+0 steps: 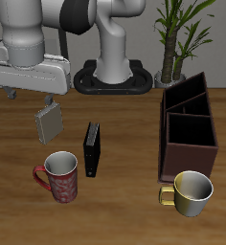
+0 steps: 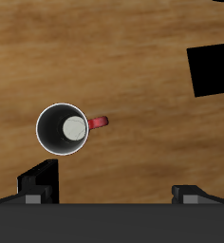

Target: Place the red mug into the left desk caddy's left compartment

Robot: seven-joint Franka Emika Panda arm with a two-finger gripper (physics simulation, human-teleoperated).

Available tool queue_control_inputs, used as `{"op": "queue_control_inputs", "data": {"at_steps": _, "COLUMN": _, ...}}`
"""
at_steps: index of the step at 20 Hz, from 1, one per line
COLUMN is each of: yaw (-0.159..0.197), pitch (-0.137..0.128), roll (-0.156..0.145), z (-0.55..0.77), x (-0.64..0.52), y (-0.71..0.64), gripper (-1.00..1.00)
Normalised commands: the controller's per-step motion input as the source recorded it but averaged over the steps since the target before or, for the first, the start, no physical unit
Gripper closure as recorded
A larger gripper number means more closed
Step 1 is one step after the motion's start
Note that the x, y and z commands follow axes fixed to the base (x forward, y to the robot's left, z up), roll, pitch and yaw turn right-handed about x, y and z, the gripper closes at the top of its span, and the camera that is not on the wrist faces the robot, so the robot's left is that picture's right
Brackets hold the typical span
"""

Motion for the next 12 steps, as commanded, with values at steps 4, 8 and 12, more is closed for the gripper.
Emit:
{"op": "queue_control_inputs", "data": {"at_steps": 4, "yaw": -0.031, "pitch": 0.007, "roll": -0.048, "z": -0.13, "x": 0.13, "y": 0.04, "gripper": -1.00}}
{"op": "queue_control_inputs", "data": {"at_steps": 8, "yaw": -0.002, "pitch": 0.009, "roll": -0.053, "z": -0.18, "x": 0.08, "y": -0.01, "gripper": -1.00}}
{"op": "queue_control_inputs", "data": {"at_steps": 12, "yaw": -0.071, "pitch": 0.005, "roll": -0.111, "z": -0.17, "x": 0.04, "y": 0.02, "gripper": -1.00}}
